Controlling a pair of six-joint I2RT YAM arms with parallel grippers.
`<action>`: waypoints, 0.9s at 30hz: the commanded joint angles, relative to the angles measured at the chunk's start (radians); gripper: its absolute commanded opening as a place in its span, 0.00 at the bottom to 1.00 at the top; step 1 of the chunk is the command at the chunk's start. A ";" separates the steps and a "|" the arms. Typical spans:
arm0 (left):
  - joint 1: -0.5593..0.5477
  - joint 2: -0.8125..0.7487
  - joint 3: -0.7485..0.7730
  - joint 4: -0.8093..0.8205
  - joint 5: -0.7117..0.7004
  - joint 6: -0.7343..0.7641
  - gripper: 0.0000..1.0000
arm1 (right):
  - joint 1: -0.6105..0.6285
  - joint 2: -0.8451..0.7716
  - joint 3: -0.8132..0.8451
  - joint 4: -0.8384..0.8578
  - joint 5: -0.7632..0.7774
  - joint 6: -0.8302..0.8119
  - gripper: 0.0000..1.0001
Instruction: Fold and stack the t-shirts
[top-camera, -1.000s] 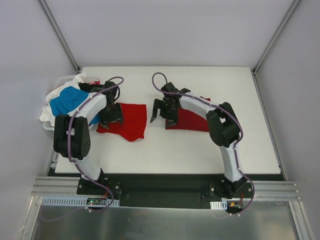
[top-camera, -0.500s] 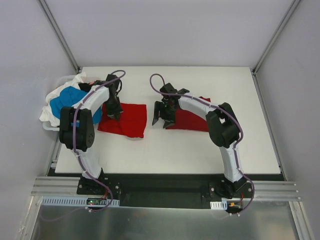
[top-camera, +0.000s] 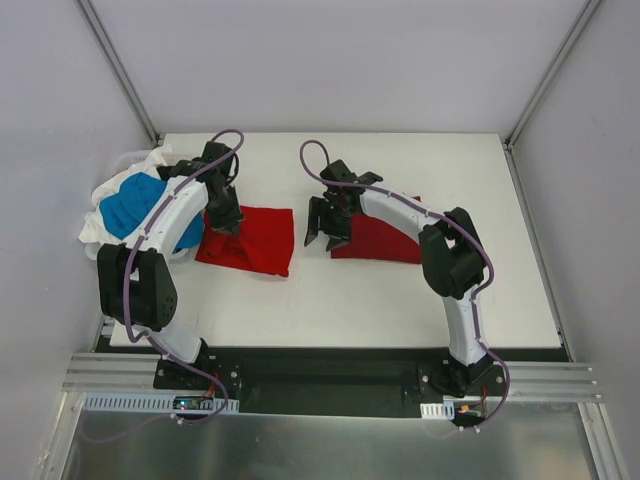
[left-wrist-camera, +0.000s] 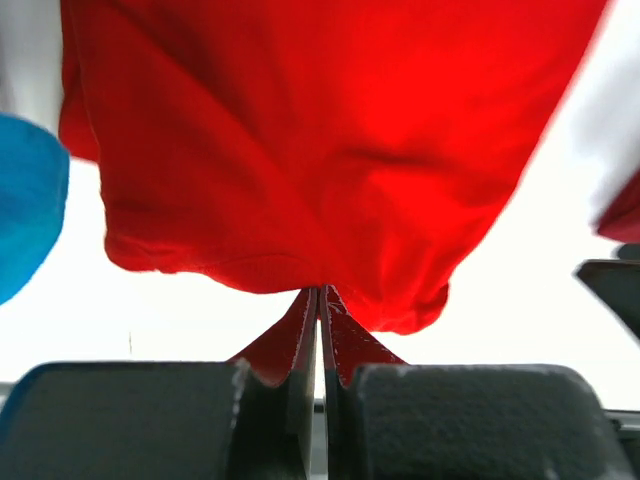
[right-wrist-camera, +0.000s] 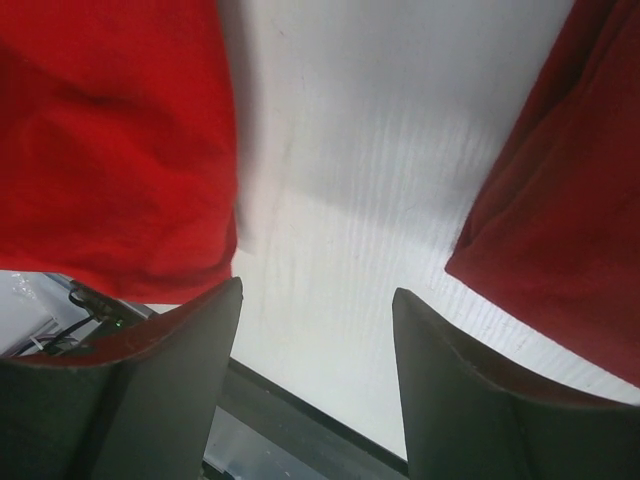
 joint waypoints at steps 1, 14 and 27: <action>-0.002 -0.047 -0.062 -0.043 0.015 -0.009 0.00 | 0.007 -0.007 0.059 -0.024 0.002 -0.008 0.65; -0.002 -0.079 -0.257 -0.081 0.129 0.049 0.96 | 0.007 -0.028 0.046 -0.035 0.018 -0.025 0.66; -0.002 -0.066 -0.035 0.075 0.061 -0.029 0.00 | 0.010 -0.005 0.101 -0.078 0.018 -0.041 0.45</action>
